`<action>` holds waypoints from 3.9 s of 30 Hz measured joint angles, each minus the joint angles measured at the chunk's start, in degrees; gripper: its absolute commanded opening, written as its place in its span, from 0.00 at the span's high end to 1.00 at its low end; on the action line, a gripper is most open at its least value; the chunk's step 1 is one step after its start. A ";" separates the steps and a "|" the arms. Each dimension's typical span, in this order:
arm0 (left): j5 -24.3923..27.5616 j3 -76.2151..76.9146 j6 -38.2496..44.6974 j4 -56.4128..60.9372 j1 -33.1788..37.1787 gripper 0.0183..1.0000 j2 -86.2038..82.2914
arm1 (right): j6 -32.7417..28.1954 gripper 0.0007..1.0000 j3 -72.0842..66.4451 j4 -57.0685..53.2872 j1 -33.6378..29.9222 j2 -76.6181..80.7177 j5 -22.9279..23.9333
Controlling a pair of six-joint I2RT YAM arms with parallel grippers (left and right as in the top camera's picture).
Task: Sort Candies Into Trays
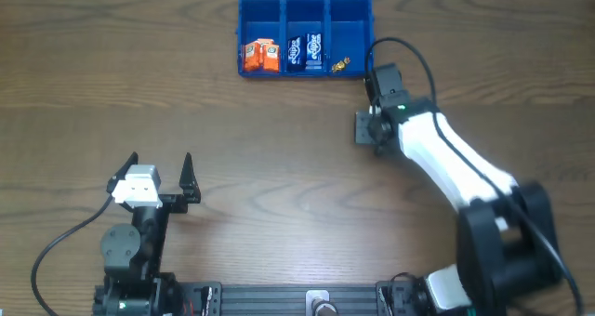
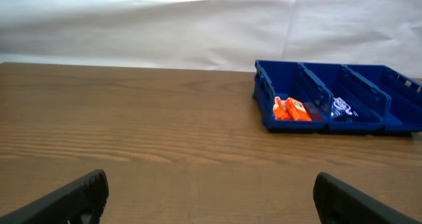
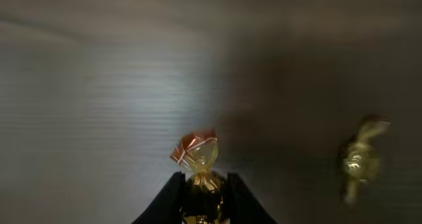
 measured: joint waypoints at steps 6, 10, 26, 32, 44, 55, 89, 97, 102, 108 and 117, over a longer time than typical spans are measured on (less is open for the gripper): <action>0.00 0.00 0.02 0.00 0.00 0.00 0.00 | -0.17 0.81 31.39 -10.86 2.14 -0.02 4.35; 0.00 0.00 -0.02 0.00 0.00 0.00 -0.02 | -1.38 0.81 51.43 -15.17 0.46 17.51 5.57; 0.00 0.00 0.00 0.00 0.00 0.00 -0.02 | -2.69 0.51 54.21 -13.42 -1.51 32.94 2.91; 0.00 0.00 0.00 0.00 0.00 0.00 0.00 | -5.75 0.50 33.09 -11.52 -4.98 9.81 4.37; 0.00 0.00 0.00 0.00 0.00 0.00 0.00 | -2.78 0.50 -6.64 0.85 -13.75 -2.21 0.74; 0.00 0.00 0.00 0.00 0.00 0.00 0.00 | -2.36 0.51 -7.30 9.18 -15.80 6.78 -0.44; 0.00 0.00 -0.02 0.00 0.00 0.00 0.00 | -1.70 0.85 -3.48 0.24 -9.20 -7.87 -5.31; 0.00 0.00 0.00 0.00 0.00 0.00 -0.02 | -4.76 0.85 44.61 -8.31 -5.92 9.75 -3.15; 0.00 0.00 0.00 0.00 0.00 0.00 -0.02 | -5.77 0.84 48.92 -5.70 -4.37 26.12 -1.55; 0.00 0.00 0.00 -0.02 0.00 0.00 0.00 | -5.97 0.77 48.96 -2.86 -2.27 31.06 -1.33; 0.00 0.00 0.00 -0.02 0.00 0.00 0.00 | -6.23 0.70 49.13 -2.67 -2.43 31.06 -0.70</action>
